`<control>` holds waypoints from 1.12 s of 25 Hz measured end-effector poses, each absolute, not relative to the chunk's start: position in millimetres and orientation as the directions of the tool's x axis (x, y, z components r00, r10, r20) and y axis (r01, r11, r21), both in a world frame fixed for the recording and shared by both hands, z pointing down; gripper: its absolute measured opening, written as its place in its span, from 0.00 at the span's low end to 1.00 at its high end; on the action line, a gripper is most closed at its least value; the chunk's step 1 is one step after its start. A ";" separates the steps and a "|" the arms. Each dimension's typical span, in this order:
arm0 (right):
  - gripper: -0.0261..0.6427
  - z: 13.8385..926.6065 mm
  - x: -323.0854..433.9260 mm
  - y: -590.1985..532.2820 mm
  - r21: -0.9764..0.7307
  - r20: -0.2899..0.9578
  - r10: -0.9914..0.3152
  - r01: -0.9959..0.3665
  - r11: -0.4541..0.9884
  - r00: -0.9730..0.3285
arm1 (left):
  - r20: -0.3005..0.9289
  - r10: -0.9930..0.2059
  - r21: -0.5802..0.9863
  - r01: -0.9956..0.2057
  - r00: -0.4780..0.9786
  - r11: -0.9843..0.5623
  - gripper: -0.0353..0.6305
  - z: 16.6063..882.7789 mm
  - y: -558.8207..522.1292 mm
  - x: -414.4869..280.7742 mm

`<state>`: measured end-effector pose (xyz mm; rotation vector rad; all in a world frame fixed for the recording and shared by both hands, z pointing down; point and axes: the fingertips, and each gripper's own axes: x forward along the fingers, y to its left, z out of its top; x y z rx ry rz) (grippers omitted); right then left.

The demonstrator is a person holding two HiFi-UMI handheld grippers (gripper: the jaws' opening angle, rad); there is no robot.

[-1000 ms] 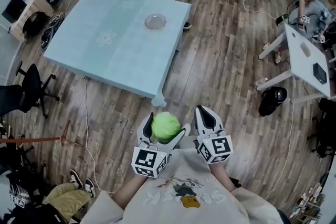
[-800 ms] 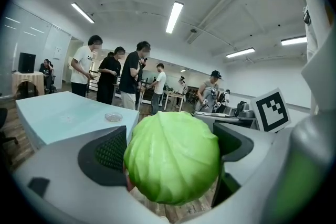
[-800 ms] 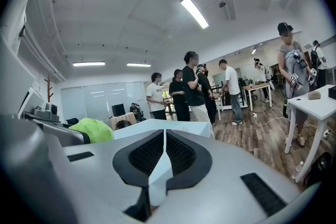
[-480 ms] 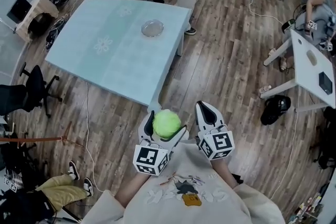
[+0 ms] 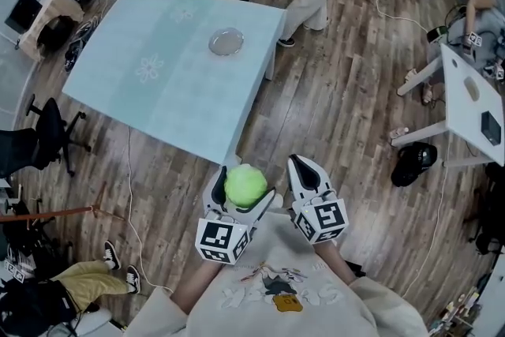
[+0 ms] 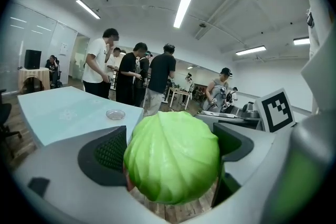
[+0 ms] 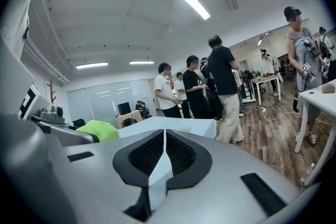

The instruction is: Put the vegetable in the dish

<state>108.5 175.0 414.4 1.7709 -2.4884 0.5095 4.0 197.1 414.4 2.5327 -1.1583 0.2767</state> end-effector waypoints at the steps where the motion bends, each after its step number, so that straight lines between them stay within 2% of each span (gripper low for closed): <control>1: 0.08 414.3 108.9 168.5 -0.238 0.228 -0.911 -0.927 0.290 -0.343 | 0.314 -0.692 0.230 -0.760 0.650 -0.609 0.84 414.8 190.2 4.0; 15: 0.08 405.7 97.5 68.3 -0.225 0.225 -0.924 -0.939 0.258 -0.308 | 0.297 -0.688 0.214 -0.749 0.662 -0.628 0.84 406.5 83.5 -15.5; 28: 0.08 409.3 70.5 26.8 -0.202 0.229 -0.934 -0.952 0.228 -0.273 | 0.284 -0.684 0.214 -0.739 0.672 -0.638 0.84 407.1 26.4 -47.8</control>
